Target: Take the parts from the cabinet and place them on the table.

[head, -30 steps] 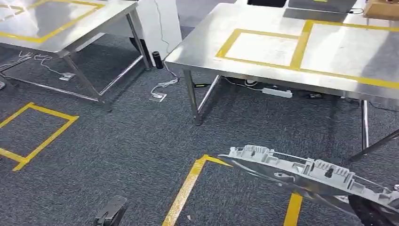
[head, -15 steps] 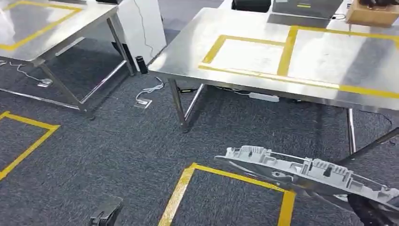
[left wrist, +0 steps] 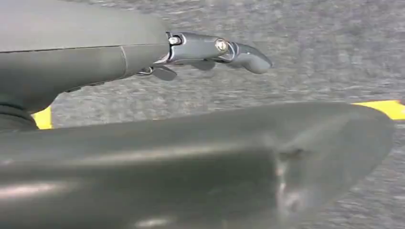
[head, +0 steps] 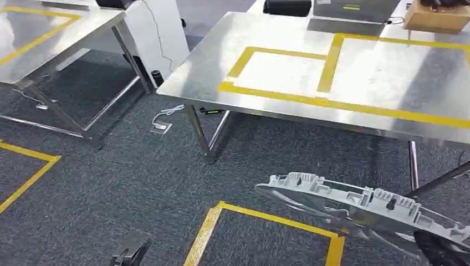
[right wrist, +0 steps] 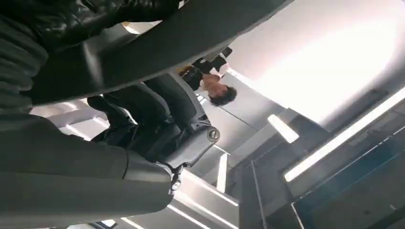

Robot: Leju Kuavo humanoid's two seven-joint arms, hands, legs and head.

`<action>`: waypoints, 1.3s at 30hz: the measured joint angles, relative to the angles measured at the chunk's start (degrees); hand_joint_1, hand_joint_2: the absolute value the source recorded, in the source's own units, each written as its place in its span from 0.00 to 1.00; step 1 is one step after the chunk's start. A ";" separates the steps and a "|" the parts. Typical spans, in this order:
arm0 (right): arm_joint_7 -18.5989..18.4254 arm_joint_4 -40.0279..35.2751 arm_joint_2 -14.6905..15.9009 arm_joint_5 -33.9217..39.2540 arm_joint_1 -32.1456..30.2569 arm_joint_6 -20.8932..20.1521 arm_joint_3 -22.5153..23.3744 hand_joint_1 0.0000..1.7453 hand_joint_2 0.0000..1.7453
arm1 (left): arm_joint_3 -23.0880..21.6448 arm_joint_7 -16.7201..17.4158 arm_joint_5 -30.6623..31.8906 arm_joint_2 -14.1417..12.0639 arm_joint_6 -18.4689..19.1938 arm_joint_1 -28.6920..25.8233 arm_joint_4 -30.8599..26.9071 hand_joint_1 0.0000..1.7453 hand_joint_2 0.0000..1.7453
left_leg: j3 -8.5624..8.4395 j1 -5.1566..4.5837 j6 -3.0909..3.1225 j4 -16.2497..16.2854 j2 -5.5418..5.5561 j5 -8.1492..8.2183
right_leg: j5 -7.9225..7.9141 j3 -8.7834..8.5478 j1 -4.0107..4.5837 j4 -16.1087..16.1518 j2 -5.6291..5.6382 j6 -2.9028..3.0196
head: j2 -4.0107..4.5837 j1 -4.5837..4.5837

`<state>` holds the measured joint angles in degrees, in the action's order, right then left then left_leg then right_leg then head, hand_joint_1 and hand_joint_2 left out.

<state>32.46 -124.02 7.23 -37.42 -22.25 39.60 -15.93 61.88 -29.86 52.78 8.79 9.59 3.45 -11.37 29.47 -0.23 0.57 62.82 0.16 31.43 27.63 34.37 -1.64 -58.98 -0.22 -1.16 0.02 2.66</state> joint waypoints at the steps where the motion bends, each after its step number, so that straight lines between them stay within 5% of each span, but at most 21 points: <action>1: 0.02 0.00 0.00 0.00 0.05 0.00 0.00 1.00 1.00 | 0.00 0.00 0.00 0.04 0.02 0.06 0.00 0.00 0.00 | 2.71 0.11 -0.36 4.38 0.00 0.33 | 0.38 -0.64 0.00 0.23 0.01 0.29 | 0.00 0.07; 4: 0.02 0.00 0.02 0.02 0.05 0.00 0.00 1.00 1.00 | 0.00 0.00 0.00 0.13 0.02 -0.23 0.00 0.00 0.00 | 10.21 0.33 -0.78 13.54 0.01 6.46 | 2.14 -2.88 0.03 0.44 0.40 0.37 | 0.00 0.11; 6: 0.00 0.00 0.02 0.02 0.05 0.00 0.00 1.00 1.00 | 0.00 0.00 0.00 0.09 0.02 -0.34 0.00 0.00 0.00 | 11.08 0.32 -0.50 11.03 0.01 7.15 | 3.74 -5.07 0.03 0.45 0.74 0.04 | 0.00 0.22; 7: 0.00 0.00 0.02 0.02 0.07 0.00 0.00 1.00 1.00 | 0.00 0.00 0.00 0.05 0.02 -0.32 0.00 0.00 0.00 | 10.60 0.27 -0.20 7.84 0.01 4.88 | 4.52 -6.17 0.03 0.48 0.80 -0.15 | 0.00 0.24; 8: 0.00 0.00 0.02 0.02 0.11 0.00 0.00 1.00 1.00 | 0.00 0.00 0.00 0.04 0.02 -0.33 0.00 0.00 0.00 | 9.99 0.14 0.24 3.87 0.01 0.86 | 5.23 -7.24 0.06 0.53 0.78 -0.19 | 0.00 0.29; 9: 0.00 0.00 0.04 -0.02 0.13 0.00 0.00 1.00 1.00 | 0.00 0.00 0.00 0.02 0.04 -0.44 0.00 0.00 0.00 | 9.65 -0.04 0.84 -0.12 0.01 -5.25 | 6.05 -6.96 0.03 0.71 0.74 -0.30 | 0.00 0.27; 12: -0.09 0.04 0.39 -0.22 0.45 -0.02 0.00 1.00 1.00 | 0.02 -0.02 0.04 -0.24 0.11 -0.97 0.00 0.00 0.00 | 9.39 -0.50 1.61 -1.09 0.70 -5.46 | 7.42 -10.02 0.41 0.41 1.47 -1.67 | 0.00 0.16; 15: -0.52 -0.13 1.18 -0.68 1.17 -0.04 0.44 1.00 1.00 | 0.02 -0.04 0.18 -0.18 0.22 -0.42 0.02 0.00 0.00 | 6.64 -0.17 2.48 -2.81 0.63 -5.11 | 6.55 -8.75 0.42 -2.56 0.91 -2.49 | 0.00 0.09; 16: -0.66 -0.26 1.64 -0.90 1.67 -0.04 0.66 1.00 1.00 | 0.02 -0.04 0.20 -0.28 0.31 -0.19 0.02 0.00 0.00 | 5.95 -0.16 2.85 -3.14 0.59 -4.87 | 6.65 -6.50 0.42 -6.03 0.69 -2.45 | 0.00 -0.26; 18: -1.24 -0.42 2.45 -1.31 1.99 -0.07 1.11 1.00 1.00 | 0.02 -0.07 0.24 -0.26 0.35 -0.05 0.02 0.00 0.00 | 4.99 -0.25 3.17 -3.42 0.59 -3.95 | 9.96 -0.57 0.52 -13.20 0.68 -2.62 | 0.02 -0.17; 20: -1.70 -0.52 3.23 -1.36 2.14 -0.20 1.85 1.00 1.00 | 0.02 -0.09 0.26 -0.26 0.46 -0.23 0.02 0.00 0.00 | 3.43 -0.42 3.30 -3.43 0.68 -2.53 | 14.36 2.95 0.58 -14.68 0.67 -2.74 | 0.00 -0.19; 22: -2.21 -0.83 4.08 -1.25 2.37 -0.39 2.71 1.00 1.00 | 0.02 -0.11 0.24 -0.17 0.46 -0.36 0.02 0.00 0.00 | 1.24 -0.64 3.32 -3.44 0.86 -0.93 | 12.84 3.74 0.85 -10.62 0.68 -2.41 | 0.02 -0.17; 25: -2.47 -1.09 5.12 -0.96 2.25 -0.63 3.89 1.00 1.00 | 0.02 -0.13 0.22 0.07 0.66 -0.25 0.11 0.00 0.00 | -1.64 -1.08 3.11 -3.07 0.88 1.73 | -1.01 3.93 1.98 -2.41 1.03 -0.22 | 0.02 0.05; 26: -2.62 -1.20 5.39 -0.94 2.59 -0.92 4.13 1.00 1.00 | 0.02 -0.11 0.15 0.24 0.83 -0.27 0.13 0.00 0.00 | -1.51 -1.07 2.65 -3.44 1.06 2.35 | 0.72 3.19 2.05 -2.32 0.84 -0.20 | 0.02 -0.13; 29: -2.58 -2.03 5.90 -1.05 2.82 -1.18 5.07 1.00 1.00 | 0.02 -0.11 0.18 0.24 1.29 -0.18 0.15 0.00 0.00 | -2.78 -1.15 1.81 -3.13 0.99 1.45 | -0.41 0.57 1.80 -0.61 0.88 0.88 | 0.02 -0.02; 31: -2.60 -2.25 5.95 -1.20 3.01 -1.33 5.31 1.00 1.00 | 0.04 -0.09 0.00 0.26 1.38 0.05 0.17 0.00 0.00 | 0.27 -0.96 1.02 2.42 0.72 0.33 | -0.42 -1.56 1.36 1.16 0.41 1.13 | 0.02 0.33; 33: -2.58 -2.36 6.05 -1.18 3.21 -1.35 5.44 1.00 1.00 | 0.11 0.00 -0.26 0.33 1.46 0.10 0.17 0.00 0.00 | 5.20 -0.21 0.14 9.12 0.61 3.48 | 0.21 -2.76 1.14 1.79 0.39 1.26 | 0.02 0.31; 35: -2.56 -2.43 6.05 -1.20 3.28 -1.36 5.75 1.00 1.00 | 0.24 0.02 -0.37 0.28 1.46 -0.11 0.17 0.00 0.00 | 8.33 0.29 -0.45 11.21 0.58 7.84 | 1.29 -3.88 0.90 1.81 0.47 1.11 | 0.02 0.35; 36: -2.58 -2.43 6.05 -1.24 3.24 -1.36 5.88 1.00 1.00 | 0.30 0.02 -0.37 0.20 1.46 -0.15 0.17 0.00 0.00 | 8.72 0.52 -0.67 9.82 0.55 7.38 | 1.91 -4.64 0.78 1.81 0.52 0.88 | 0.00 0.38; 37: -2.56 -2.43 6.05 -1.31 3.25 -1.36 6.06 1.00 1.00 | 0.35 0.02 -0.37 0.15 1.46 -0.14 0.17 0.00 0.00 | 8.35 0.67 -0.86 6.72 0.52 4.79 | 2.51 -5.47 0.68 1.81 0.55 0.64 | 0.02 0.31; 39: -2.56 -2.43 6.05 -1.27 3.30 -1.36 6.19 1.00 1.00 | 0.39 0.02 -0.37 0.09 1.46 -0.20 0.17 0.00 0.00 | 6.61 0.78 -0.75 -2.09 0.45 -4.26 | 3.79 -6.95 0.51 1.81 0.54 -0.27 | 0.02 0.35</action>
<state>29.90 -126.44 13.29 -38.69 -18.95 38.25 -9.75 62.27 -29.83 52.41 8.87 11.06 3.25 -11.19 36.08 0.55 -0.18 60.73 0.62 27.17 31.41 27.42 -1.13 -57.17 0.31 -1.43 0.04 3.02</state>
